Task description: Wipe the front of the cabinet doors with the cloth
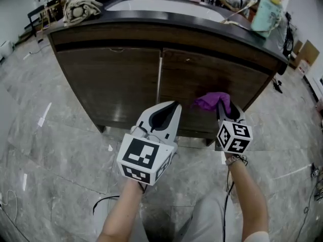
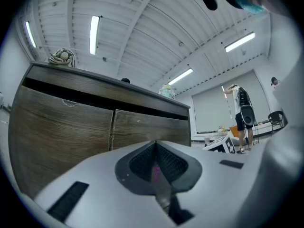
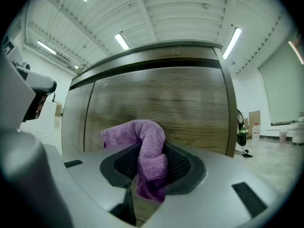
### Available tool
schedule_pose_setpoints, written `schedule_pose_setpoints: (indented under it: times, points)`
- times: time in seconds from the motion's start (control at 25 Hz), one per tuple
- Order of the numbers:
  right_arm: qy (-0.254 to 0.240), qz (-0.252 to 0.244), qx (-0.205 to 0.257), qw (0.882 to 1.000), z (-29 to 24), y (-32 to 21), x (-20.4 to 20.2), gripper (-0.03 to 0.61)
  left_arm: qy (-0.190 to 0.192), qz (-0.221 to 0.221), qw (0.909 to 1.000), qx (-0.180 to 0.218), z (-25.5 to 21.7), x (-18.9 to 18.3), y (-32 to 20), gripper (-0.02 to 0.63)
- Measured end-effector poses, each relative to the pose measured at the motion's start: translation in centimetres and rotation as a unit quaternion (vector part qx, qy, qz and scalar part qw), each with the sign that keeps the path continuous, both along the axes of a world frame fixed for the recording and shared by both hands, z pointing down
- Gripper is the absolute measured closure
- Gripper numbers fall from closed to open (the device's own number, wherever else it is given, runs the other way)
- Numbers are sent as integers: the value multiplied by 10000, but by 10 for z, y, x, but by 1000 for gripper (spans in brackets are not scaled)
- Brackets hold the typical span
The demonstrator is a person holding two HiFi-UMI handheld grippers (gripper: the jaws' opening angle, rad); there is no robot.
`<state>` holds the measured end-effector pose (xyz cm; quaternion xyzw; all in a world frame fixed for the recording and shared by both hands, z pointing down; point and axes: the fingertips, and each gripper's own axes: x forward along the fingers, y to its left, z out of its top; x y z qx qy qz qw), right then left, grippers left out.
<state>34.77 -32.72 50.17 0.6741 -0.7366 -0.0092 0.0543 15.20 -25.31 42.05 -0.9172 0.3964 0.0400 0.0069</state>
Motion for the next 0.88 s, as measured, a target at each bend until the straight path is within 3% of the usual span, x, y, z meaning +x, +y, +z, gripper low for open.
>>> schedule_pose_setpoints:
  times: [0.28, 0.48, 0.6, 0.72, 0.88]
  points:
    - [-499, 598, -95, 9969, 10, 12, 71, 446, -85, -39, 9999, 43, 2, -7, -2, 607]
    - [-299, 1120, -154, 9931, 19, 21, 113, 446, -28, -152, 9999, -10, 2, -20, -6, 607]
    - [-703, 1598, -148, 9845, 24, 30, 126, 446, -14, -193, 9998, -32, 4, -24, -8, 607]
    - [-991, 1420, -67, 9849, 24, 36, 96, 446, 24, -249, 9997, -71, 5, -29, -12, 607]
    - [-481, 36, 175, 9987, 11, 33, -12, 446, 133, -382, 9991, -128, 7, -40, -19, 607]
